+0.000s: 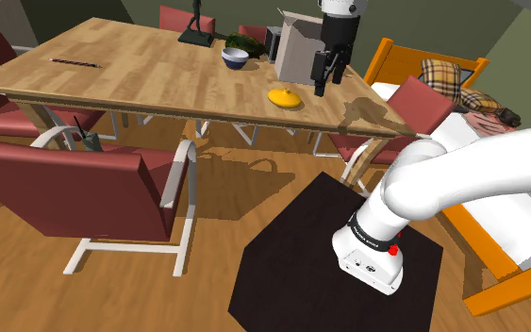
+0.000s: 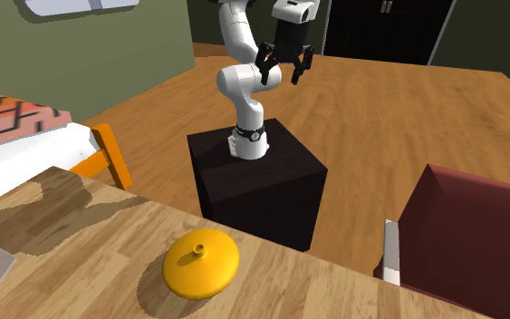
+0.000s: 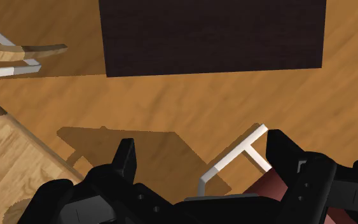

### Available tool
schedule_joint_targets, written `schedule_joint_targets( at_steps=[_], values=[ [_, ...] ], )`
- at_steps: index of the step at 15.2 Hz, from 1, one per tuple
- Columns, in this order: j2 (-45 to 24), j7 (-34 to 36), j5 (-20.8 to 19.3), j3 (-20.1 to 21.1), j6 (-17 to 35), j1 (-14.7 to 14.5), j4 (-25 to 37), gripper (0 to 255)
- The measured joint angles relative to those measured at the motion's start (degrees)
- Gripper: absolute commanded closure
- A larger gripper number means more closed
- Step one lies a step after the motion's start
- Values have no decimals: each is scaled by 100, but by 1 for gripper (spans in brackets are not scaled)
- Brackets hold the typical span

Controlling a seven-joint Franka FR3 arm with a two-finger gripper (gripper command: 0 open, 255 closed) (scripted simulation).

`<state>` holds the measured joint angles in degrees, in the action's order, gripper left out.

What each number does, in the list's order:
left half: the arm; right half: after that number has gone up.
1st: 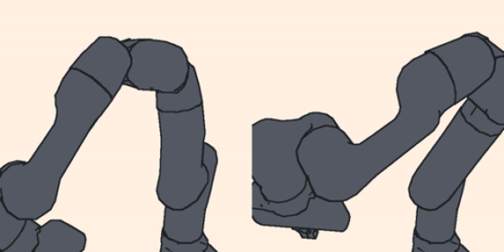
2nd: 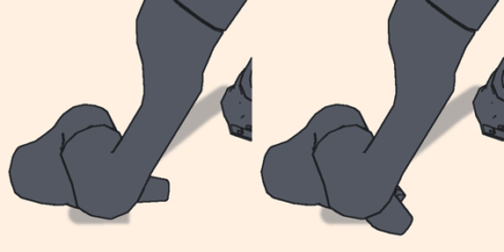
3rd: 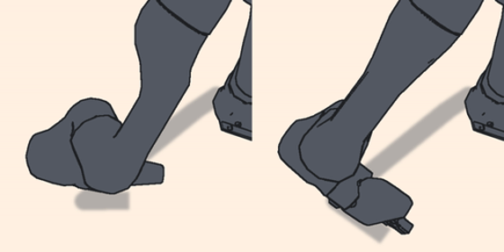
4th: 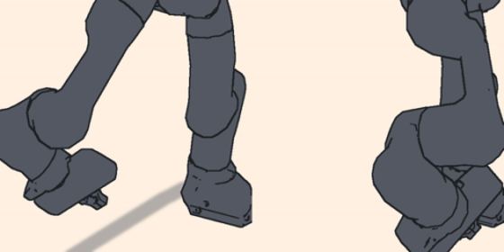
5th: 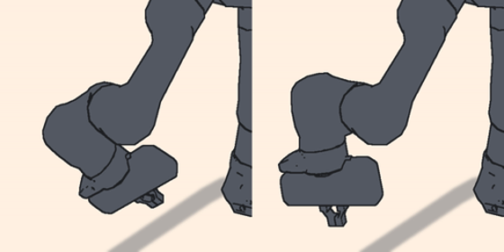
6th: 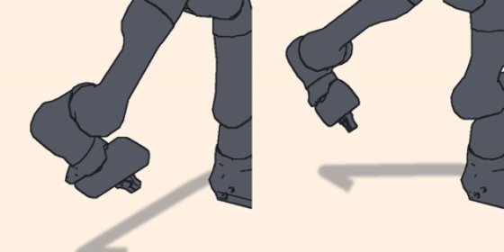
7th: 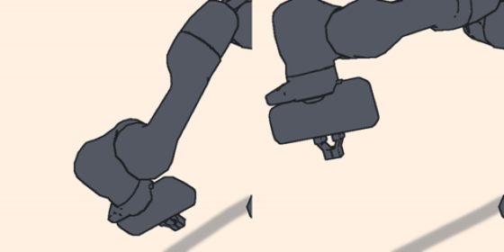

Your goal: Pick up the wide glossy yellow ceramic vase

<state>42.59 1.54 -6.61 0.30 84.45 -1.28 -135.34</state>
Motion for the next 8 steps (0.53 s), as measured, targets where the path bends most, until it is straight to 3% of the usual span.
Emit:
schedule_joint_targets(
  at_steps=[2, 8],
  values=[
    [-41, -44, -28, -47, 64, 16, -3, 0],
    [-723, -580, -319, -630, 907, 199, 79, 0]
  ],
)
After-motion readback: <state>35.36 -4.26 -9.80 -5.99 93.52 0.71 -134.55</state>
